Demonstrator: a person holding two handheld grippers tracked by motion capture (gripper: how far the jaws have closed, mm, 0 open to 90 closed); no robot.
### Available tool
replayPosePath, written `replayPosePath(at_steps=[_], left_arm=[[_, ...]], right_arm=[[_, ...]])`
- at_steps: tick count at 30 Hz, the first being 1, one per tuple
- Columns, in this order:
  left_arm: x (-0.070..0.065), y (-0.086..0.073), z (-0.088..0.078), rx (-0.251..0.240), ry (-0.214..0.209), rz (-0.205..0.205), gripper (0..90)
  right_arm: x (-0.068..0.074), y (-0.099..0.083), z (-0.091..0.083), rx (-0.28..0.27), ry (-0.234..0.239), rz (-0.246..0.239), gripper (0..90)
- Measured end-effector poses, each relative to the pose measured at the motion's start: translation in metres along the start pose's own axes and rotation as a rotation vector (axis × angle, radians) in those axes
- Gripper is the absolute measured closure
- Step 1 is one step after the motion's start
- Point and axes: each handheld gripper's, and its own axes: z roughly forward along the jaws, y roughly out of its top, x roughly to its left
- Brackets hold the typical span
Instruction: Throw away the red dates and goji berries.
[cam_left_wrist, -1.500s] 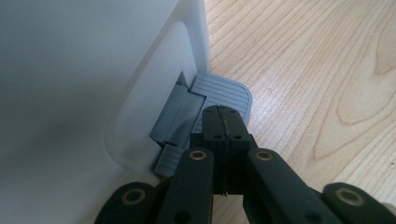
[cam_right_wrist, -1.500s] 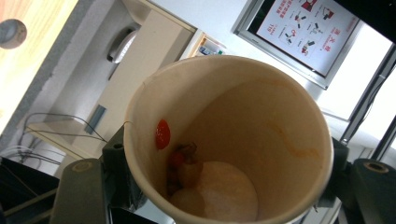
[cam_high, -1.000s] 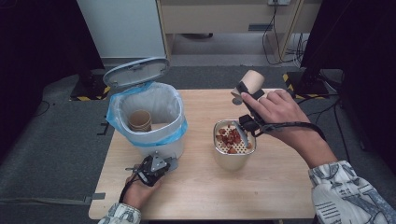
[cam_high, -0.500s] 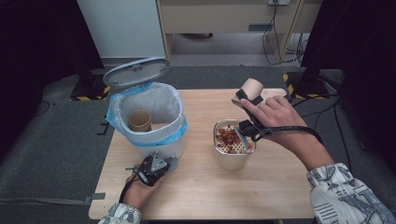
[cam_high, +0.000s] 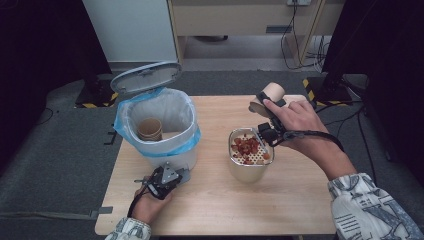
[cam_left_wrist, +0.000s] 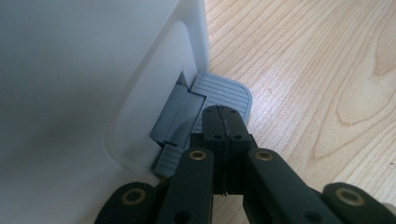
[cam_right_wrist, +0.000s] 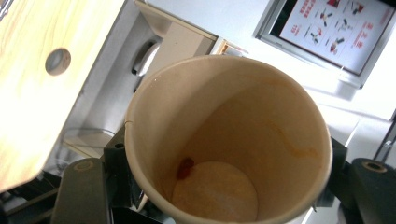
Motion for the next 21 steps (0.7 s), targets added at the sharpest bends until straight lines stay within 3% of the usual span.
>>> replayPosePath(at_steps=[6, 11, 21], left_arm=[[0.0, 0.0, 0.0, -0.001, 0.0, 0.0, 89.9], [0.0, 0.0, 0.0, -0.001, 0.0, -0.001, 89.9], [0.0, 0.0, 0.0, -0.001, -0.001, -0.002, 89.9]], right_arm=[[-0.001, -0.005, 0.004, -0.015, 0.012, 0.11, 30.8], [0.0, -0.005, 0.009, -0.018, 0.03, 0.159, 30.8], [-0.002, -0.007, 0.017, -0.043, 0.05, 0.311, 30.7]])
